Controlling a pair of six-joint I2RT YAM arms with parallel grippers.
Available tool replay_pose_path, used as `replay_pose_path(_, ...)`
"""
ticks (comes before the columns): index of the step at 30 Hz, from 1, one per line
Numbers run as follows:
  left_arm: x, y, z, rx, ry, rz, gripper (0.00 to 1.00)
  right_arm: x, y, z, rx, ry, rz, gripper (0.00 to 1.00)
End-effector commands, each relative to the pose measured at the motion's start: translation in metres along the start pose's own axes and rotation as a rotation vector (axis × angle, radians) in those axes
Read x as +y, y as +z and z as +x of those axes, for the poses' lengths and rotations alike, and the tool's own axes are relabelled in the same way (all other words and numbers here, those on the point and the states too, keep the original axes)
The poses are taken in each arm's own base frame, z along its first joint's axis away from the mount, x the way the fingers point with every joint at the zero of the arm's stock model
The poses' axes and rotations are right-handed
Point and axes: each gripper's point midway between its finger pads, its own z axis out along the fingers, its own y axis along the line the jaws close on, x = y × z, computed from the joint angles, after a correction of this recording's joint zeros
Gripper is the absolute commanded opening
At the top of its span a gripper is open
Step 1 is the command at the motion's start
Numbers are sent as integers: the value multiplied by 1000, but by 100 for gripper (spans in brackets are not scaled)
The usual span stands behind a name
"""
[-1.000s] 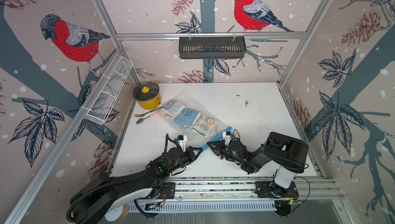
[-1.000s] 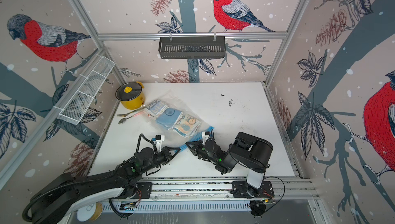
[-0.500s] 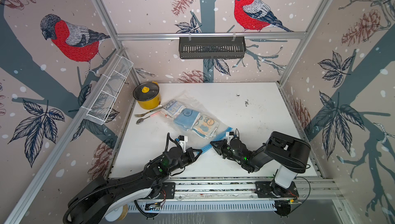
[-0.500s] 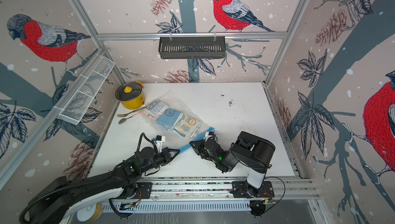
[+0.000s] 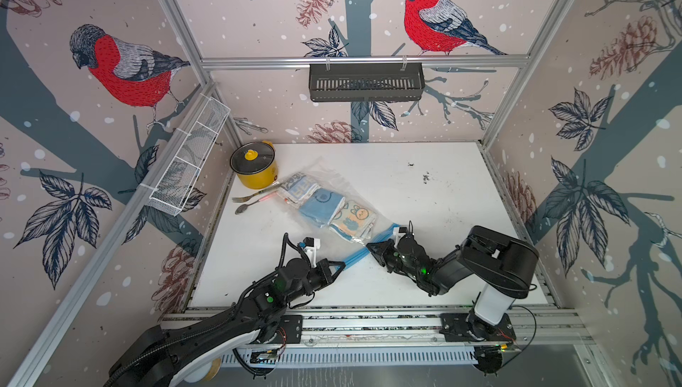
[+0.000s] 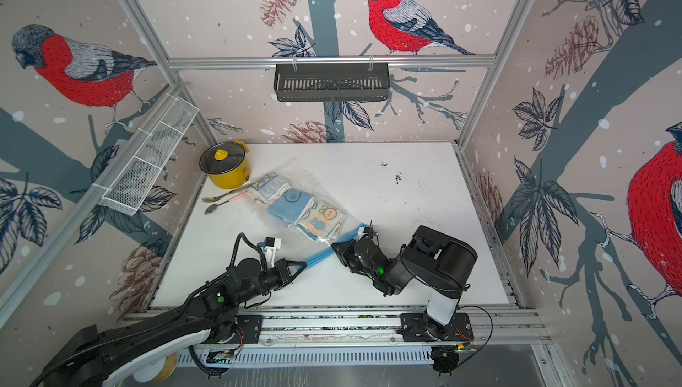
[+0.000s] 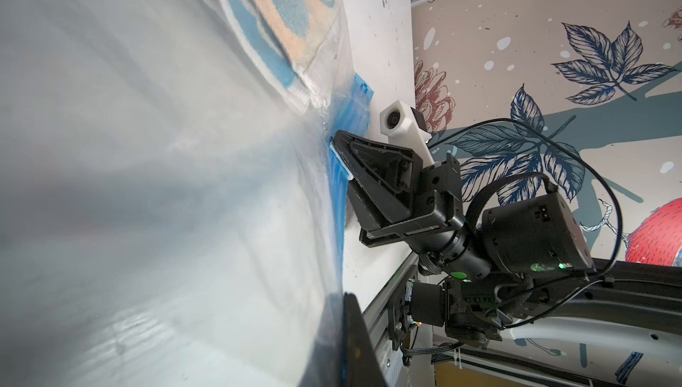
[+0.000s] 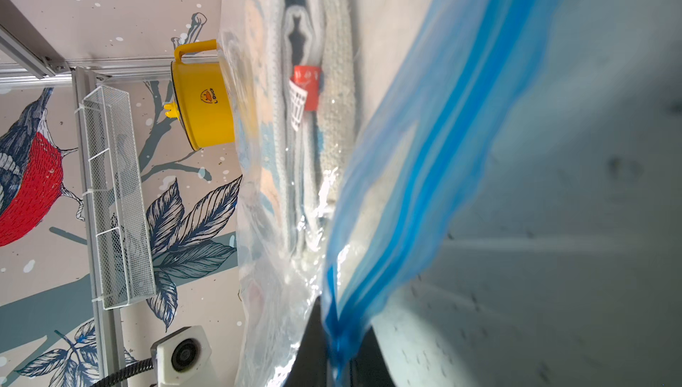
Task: Place the folded towel into the vacuum bag
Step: Close the vacuum bag at the center of the board.
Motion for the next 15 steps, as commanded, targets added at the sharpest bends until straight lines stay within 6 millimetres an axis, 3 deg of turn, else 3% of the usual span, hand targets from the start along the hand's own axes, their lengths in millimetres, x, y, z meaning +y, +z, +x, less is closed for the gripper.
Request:
replay_pose_path(1, 17, -2, 5, 2, -10, -23, 0, -15, 0, -31, -165, -83, 87, 0)
replay_pose_path(3, 17, -1, 5, 3, -11, -22, 0, -4, 3, -24, -130, -129, 59, 3)
replay_pose_path(9, 19, 0, 6, 5, -12, -29, 0, 17, 2, -3, -30, -215, -22, 45)
replay_pose_path(11, 20, 0, 5, 2, -9, -33, 0, 23, 0, 2, 5, -232, -68, 53)
replay_pose_path(15, 20, 0, 5, 5, -7, -37, 0, 27, 1, 11, 78, -251, -131, 58)
